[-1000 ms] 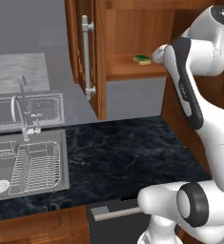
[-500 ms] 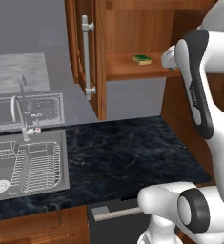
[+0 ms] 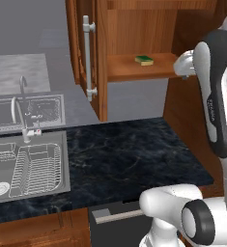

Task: Pick up the sponge and bar soap from the sink, and place them back in the cabinet, and close the cabinet doors.

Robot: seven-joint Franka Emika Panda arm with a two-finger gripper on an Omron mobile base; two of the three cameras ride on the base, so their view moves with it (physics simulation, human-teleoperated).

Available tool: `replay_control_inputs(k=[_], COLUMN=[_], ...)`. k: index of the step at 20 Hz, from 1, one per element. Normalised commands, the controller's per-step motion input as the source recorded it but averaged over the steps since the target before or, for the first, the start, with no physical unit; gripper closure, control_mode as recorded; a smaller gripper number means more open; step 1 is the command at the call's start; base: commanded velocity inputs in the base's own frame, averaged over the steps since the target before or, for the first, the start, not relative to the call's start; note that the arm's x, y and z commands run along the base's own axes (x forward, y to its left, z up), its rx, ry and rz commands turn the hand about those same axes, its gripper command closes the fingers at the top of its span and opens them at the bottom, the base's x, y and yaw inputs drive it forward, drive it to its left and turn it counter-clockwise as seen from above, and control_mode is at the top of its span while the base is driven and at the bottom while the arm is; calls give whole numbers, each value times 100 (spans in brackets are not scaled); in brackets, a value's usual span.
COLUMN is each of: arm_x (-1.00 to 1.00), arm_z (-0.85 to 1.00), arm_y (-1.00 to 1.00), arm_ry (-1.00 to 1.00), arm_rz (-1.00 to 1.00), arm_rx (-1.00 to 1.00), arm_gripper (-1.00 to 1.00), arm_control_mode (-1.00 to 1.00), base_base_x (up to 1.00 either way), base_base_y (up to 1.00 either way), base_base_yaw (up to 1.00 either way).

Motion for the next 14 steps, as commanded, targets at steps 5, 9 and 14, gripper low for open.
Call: replay_control_inputs(k=[5, 9, 14], arm_x=[-55, -42, -33], arm_z=[-9, -15, -15], arm_y=[3, 10, 2], arm_ry=[0, 0, 0], arm_rz=[0, 0, 0], arm_rx=[0, 0, 0], arm_gripper=[-100, -100, -100], arm_control_mode=[-100, -100, -100], base_base_x=[0, 0, 0], base_base_y=[0, 0, 0], base_base_yaw=[0, 0, 0])
